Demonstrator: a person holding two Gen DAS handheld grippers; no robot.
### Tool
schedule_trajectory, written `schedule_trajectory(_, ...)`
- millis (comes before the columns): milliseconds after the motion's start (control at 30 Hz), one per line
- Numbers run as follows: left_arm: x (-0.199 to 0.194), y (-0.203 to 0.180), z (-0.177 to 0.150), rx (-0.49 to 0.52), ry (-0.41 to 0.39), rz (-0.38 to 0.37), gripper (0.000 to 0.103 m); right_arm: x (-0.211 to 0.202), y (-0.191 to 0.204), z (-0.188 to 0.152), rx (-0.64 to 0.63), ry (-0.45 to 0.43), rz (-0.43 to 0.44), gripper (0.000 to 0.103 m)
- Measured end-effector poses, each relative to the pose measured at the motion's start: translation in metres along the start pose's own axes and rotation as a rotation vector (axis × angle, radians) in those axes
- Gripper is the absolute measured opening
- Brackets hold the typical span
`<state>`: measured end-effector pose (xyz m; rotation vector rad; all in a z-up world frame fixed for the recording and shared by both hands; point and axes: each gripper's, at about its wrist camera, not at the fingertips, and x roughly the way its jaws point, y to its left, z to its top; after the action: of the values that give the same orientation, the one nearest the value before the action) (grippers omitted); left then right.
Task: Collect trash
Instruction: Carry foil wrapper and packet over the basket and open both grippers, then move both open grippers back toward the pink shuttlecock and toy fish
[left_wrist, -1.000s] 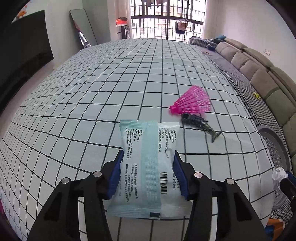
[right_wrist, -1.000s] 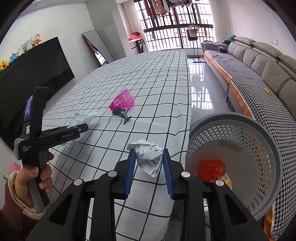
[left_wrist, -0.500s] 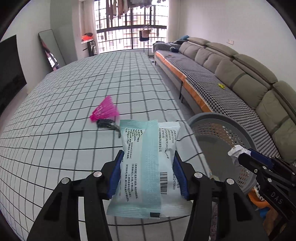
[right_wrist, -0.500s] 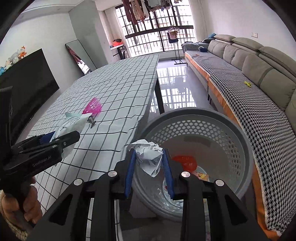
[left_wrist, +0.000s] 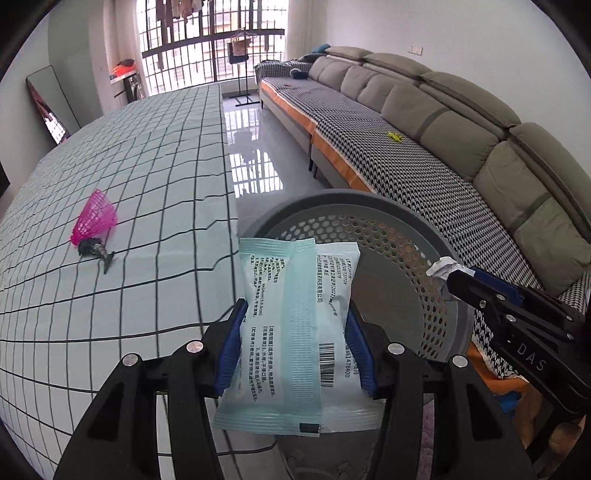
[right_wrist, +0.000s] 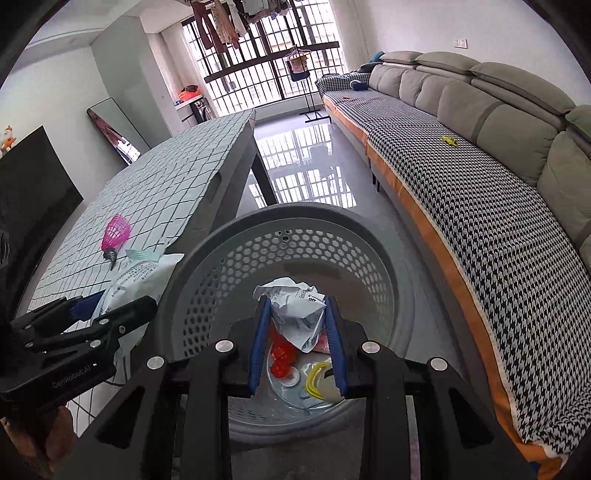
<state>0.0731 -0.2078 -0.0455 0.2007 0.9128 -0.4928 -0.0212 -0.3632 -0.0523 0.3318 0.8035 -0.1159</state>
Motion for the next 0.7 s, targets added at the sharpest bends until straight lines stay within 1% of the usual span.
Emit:
schedule_trajectory(167, 0.018, -0.008, 0.002, 0.001, 0.035, -0.008, 0.052, 0.014, -0.011, 0.002, 0.004, 0.029, -0.001, 0.029)
schedule_trajectory(300, 0.022, -0.008, 0.004, -0.006, 0.036, -0.002, 0.054, 0.019, -0.013, 0.004, 0.004, 0.029, 0.005, 0.030)
schedule_trajectory(367, 0.022, -0.007, 0.005, -0.008, 0.032, 0.003, 0.059, 0.019, -0.012, 0.005, 0.002, 0.024, 0.005, 0.031)
schedule_trajectory(400, 0.023, -0.007, 0.005, -0.010, 0.028, 0.005, 0.063, 0.019, -0.012, 0.006, 0.002, 0.022, 0.003, 0.033)
schedule_trajectory(433, 0.022, -0.007, 0.006, -0.013, 0.025, 0.005, 0.065, 0.018, -0.012, 0.006, 0.002, 0.018, 0.001, 0.036)
schedule_trajectory(533, 0.022, -0.005, 0.007, -0.018, 0.021, 0.007, 0.068, 0.017, -0.014, 0.006, 0.004, 0.011, -0.002, 0.042)
schedule_trajectory(600, 0.021, -0.004, 0.007, -0.021, 0.019, 0.009, 0.069, 0.016, -0.013, 0.005, 0.005, 0.008, -0.005, 0.047)
schedule_trajectory(700, 0.018, -0.002, 0.007, -0.024, 0.016, 0.010, 0.069, 0.014, -0.013, 0.004, 0.009, 0.009, -0.007, 0.048)
